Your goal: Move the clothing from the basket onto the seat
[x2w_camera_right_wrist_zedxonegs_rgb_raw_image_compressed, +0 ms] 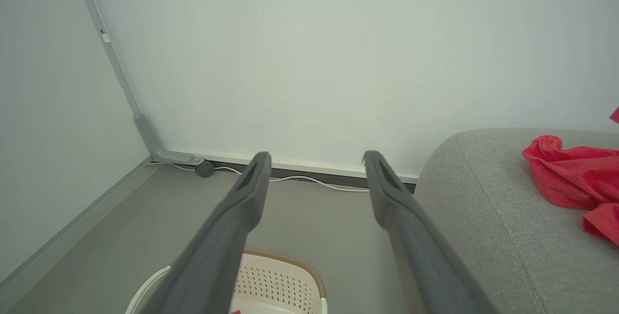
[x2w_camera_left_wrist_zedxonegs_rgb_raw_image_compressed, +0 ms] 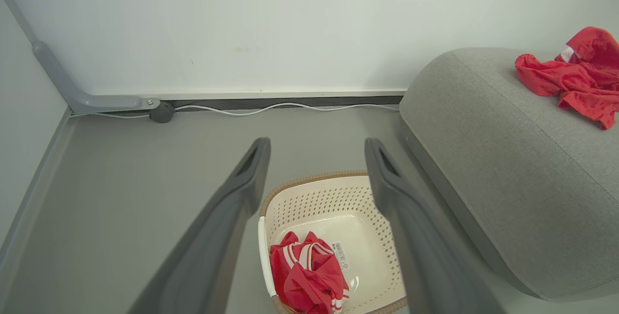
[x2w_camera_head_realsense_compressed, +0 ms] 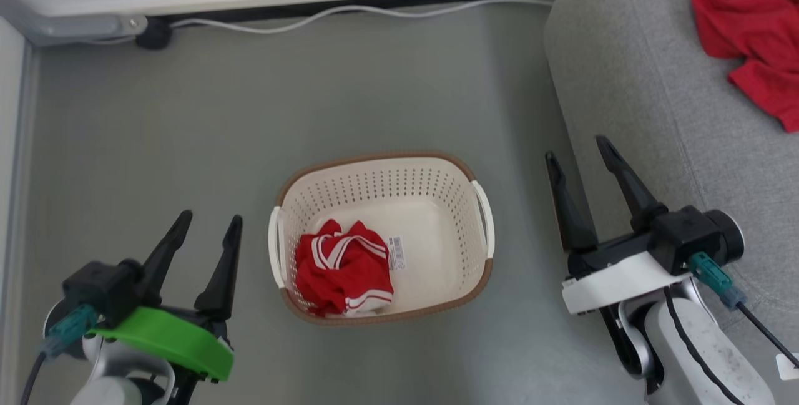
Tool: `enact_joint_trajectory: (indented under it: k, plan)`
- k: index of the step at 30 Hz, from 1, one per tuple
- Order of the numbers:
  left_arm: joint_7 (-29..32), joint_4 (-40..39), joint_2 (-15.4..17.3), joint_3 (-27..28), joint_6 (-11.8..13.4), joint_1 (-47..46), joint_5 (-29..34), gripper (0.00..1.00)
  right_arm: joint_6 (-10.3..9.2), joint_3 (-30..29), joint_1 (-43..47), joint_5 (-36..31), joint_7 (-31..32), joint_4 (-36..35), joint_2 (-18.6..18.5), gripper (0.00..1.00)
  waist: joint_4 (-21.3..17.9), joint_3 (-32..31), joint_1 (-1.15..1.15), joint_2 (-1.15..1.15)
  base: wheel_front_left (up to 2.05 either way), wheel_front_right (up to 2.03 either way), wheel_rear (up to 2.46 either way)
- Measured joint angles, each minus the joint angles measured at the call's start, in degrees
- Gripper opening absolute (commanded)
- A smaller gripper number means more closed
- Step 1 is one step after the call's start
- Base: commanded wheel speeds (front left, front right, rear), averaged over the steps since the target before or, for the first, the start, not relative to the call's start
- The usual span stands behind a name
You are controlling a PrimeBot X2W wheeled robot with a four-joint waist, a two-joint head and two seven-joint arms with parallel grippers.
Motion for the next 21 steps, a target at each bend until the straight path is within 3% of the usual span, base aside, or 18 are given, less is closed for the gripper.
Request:
enact_joint_trajectory:
  k: [13,21]
  plan:
    - [9.72,-0.63,1.13,-6.76,-1.59,-10.23,4.31,1.00,0.00,0.34,-5.34,-0.24,-0.01,-2.93,1.69,1.00,-0.82,9.70,0.00,0.00,0.00,0.00,0.00]
    - [16.77,-0.46,2.46,-10.91,-4.15,-15.01,4.82,1.00,0.04,0.63,-9.44,-0.24,-0.02,-4.00,3.02,1.00,-2.13,16.13,0.01,0.00,0.00,0.00,0.00]
